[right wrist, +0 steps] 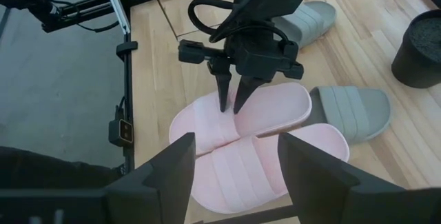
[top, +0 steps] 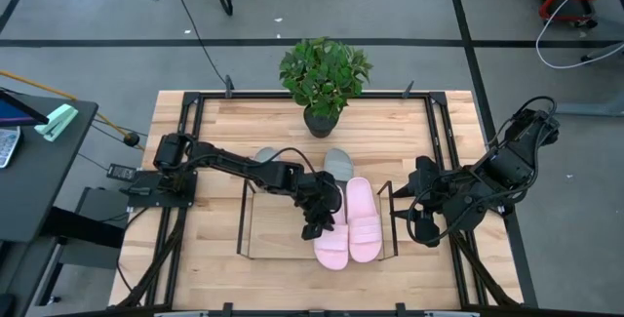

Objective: Pick and place slides into the shelf
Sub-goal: Put the pink slipper on the shelf, then put the right gray slipper on the shelf

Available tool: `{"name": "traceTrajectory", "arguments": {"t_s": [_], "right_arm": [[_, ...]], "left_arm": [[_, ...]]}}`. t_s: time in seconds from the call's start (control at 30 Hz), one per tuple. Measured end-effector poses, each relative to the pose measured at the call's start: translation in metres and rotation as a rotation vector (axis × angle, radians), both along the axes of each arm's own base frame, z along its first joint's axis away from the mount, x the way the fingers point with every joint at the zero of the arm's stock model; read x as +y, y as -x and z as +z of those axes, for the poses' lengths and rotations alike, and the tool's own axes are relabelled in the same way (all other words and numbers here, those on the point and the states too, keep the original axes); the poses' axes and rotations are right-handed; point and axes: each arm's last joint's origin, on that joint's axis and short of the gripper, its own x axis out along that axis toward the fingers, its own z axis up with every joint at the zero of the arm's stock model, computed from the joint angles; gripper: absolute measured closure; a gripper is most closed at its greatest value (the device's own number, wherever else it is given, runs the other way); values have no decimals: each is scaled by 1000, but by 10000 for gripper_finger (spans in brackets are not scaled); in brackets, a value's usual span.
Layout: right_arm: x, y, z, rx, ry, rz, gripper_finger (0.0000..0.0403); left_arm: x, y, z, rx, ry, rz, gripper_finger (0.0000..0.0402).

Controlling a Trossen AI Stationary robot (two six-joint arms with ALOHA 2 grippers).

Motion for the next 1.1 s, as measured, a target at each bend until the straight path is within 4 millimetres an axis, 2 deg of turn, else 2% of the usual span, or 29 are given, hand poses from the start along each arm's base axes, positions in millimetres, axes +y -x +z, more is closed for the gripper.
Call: {"name": "traceTrajectory", "arguments": {"t_s": [0.3,0.53,0.87,1.1], "right_arm": [[0,0,0,0,-5,-4,190],[0,0,0,1,-6,-5,190],[-2,1,-1,5,14,-32,190],[-3,-1,-12,34,45,-50,190]], "left_arm": [[29,-1,4,22,62,56,239],[54,7,16,49,86,77,221],[75,43,52,124,28,70,236],[86,68,58,238,-26,32,258]]}}
